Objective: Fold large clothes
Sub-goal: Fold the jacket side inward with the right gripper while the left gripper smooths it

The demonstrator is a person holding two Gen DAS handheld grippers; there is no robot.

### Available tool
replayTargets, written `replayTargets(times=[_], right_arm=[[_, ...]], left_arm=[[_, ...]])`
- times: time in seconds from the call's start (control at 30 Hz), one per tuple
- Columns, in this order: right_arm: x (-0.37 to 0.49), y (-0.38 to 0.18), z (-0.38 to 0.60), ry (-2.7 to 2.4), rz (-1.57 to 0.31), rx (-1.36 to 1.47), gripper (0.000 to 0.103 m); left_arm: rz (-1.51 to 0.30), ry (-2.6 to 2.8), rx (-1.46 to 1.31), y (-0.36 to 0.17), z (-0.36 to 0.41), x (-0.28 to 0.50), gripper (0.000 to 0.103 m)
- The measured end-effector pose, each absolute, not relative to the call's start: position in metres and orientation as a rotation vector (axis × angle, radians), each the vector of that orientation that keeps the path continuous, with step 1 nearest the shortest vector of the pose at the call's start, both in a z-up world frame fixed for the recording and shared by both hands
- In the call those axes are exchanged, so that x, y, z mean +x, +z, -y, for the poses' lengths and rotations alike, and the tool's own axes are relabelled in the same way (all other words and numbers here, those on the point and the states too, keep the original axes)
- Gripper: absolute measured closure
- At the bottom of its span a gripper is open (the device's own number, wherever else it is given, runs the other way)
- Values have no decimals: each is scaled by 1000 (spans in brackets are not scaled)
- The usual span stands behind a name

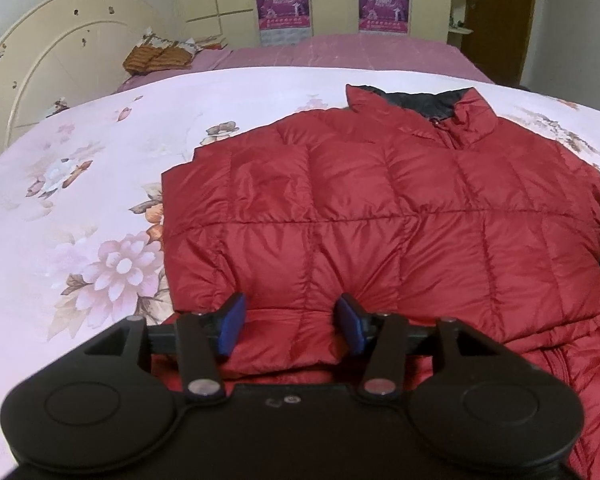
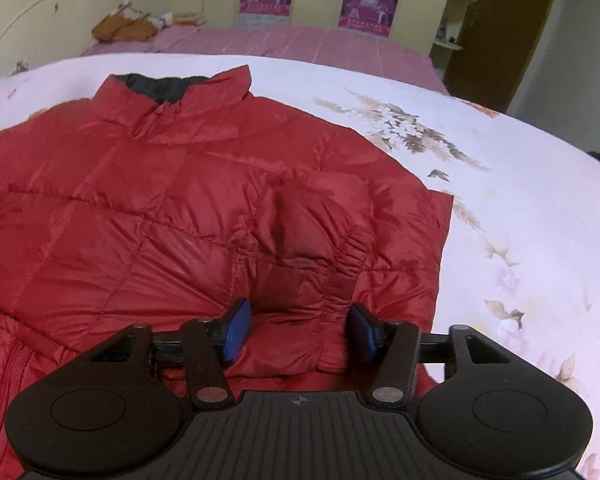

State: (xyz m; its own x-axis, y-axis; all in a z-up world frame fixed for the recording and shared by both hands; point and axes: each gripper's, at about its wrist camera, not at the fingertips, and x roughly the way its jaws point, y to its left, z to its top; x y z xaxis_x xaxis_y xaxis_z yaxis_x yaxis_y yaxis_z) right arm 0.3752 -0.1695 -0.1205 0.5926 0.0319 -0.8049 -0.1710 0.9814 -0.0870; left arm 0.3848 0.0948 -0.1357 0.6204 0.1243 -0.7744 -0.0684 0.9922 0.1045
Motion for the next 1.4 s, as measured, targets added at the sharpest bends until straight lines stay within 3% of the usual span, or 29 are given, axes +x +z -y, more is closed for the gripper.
replayTargets(times=[0.33,0.8,0.87,0.9,0.93,1.4], right_arm=[[324,-89,177,224,-838,-124,41],[226,-67,188,349,-733,-114,40],[215,-65,191,343,-732,-96,32],[208,-63,192,338,-724,-90,16],[202,-62,192,333,-709,-86,11],[119,-63,190,204,-760,-87,11]], left_arm=[[-860,99,47,-106,-77,345,36],[-841,100,37,-77,-71,251,29],[-843,97,36,-76,-72,241,25],[-843,97,35,-76,-73,235,24],[-844,94,34,-76,-75,230,23],[-877,35,-2,-87,-121,166,21]])
